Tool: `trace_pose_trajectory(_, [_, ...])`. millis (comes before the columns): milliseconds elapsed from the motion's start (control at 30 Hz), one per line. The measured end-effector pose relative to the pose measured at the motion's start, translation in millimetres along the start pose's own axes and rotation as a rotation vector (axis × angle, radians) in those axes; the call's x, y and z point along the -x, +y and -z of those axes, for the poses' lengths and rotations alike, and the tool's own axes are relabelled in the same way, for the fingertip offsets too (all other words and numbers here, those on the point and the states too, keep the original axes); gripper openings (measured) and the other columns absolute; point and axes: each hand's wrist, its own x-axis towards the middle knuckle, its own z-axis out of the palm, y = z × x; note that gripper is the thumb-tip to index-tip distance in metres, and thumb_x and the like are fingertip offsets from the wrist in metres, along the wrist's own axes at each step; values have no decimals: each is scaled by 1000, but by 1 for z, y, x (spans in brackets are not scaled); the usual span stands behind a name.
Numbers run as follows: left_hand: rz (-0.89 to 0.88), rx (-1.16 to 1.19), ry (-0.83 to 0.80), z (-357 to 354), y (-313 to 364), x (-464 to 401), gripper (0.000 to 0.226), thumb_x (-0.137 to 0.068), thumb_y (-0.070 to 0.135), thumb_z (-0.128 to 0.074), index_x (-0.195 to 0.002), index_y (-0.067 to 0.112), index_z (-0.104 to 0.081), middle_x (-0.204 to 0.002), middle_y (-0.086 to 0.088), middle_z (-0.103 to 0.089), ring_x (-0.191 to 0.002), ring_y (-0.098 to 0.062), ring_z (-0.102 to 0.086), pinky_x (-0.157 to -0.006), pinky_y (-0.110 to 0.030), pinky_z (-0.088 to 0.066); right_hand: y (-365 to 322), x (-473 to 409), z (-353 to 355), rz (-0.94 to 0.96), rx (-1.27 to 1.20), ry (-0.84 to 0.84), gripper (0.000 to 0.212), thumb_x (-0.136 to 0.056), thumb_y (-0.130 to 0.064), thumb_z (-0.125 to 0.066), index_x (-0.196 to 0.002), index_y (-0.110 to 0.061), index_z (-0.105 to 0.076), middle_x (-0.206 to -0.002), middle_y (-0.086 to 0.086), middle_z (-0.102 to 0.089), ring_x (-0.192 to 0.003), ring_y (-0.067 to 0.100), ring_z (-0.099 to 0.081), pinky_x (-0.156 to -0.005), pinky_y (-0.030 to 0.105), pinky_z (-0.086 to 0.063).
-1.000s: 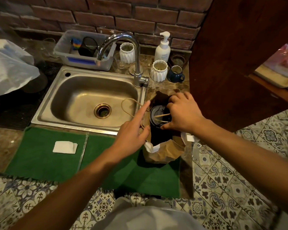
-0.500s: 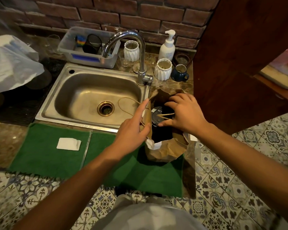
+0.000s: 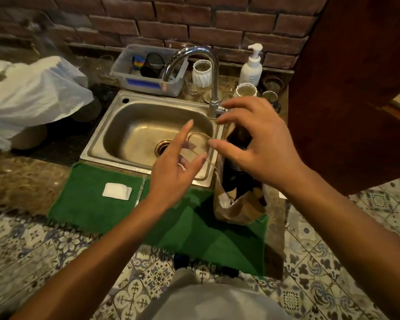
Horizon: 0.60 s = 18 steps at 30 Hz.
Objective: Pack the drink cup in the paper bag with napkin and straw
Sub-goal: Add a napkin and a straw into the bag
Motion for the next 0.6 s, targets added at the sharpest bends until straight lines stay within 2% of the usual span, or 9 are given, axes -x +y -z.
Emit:
trace_pose_trajectory(100, [54,4,88,24,-20,8,59,-96,53,-54,-151,50,-33,-94,7,-67,-60,-23,-65,-59,-50,-56,-23,-14,-26,79,-84,27,22,-92,-41,-71,-100,-21,-77,-122,-1,-69,-120,16,-57,-99,35,-46])
trace_pose_trajectory(233, [162,-9,154,64,-67,16,53,-98,48,-57,-147,55,-37,-91,1,-68,-62,-29,-67,-61,-51,-56,-53,-30,-65,121,-164,33,18,-92,-37,-71,-98,-22,-79,-115,-4,-72,-113,14,-61,-96,38,-49])
trace_pose_trajectory(300, [192,-39,178,82,-93,19,53,-99,44,-59,-148,52,-38,-90,3,-67,-63,-22,-67,-63,-46,-57,-69,-36,-85,132,-185,36,19,-92,-36,-72,-98,-21,-80,-113,-4,-73,-111,14,-62,-95,35,-49])
trace_pose_trajectory(367, [207,-88,184,99,-120,21,51,-99,41,-60,-147,45,-43,-90,7,-66,-66,-6,-63,-65,-35,-55,-80,-44,-109,100,-196,25,18,-91,-35,-73,-99,-20,-80,-112,-4,-74,-109,14,-63,-92,36,-51])
trace_pose_trajectory(433, [214,-136,153,117,-149,22,48,-97,41,-64,-143,37,-50,-98,8,-66,-76,-2,-62,-73,-34,-55,-88,-48,-139,37,-211,21,19,-90,-35,-74,-100,-20,-79,-108,-5,-73,-103,13,-64,-85,39,-55])
trace_pose_trajectory(500, [219,-157,89,132,-179,22,51,-94,43,-67,-142,34,-52,-112,5,-65,-87,-8,-61,-79,-34,-54,-93,-49,-172,-48,-212,-36,22,-88,-37,-74,-103,-22,-77,-105,-5,-72,-96,13,-65,-79,42,-57])
trace_pose_trajectory(600, [194,-259,-34,148,-225,17,61,-91,50,-68,-146,32,-48,-134,-2,-59,-110,-18,-59,-94,-38,-51,-98,-44,-218,-223,-198,-172,27,-88,-42,-75,-110,-27,-73,-110,-7,-71,-88,10,-66,-81,43,-58])
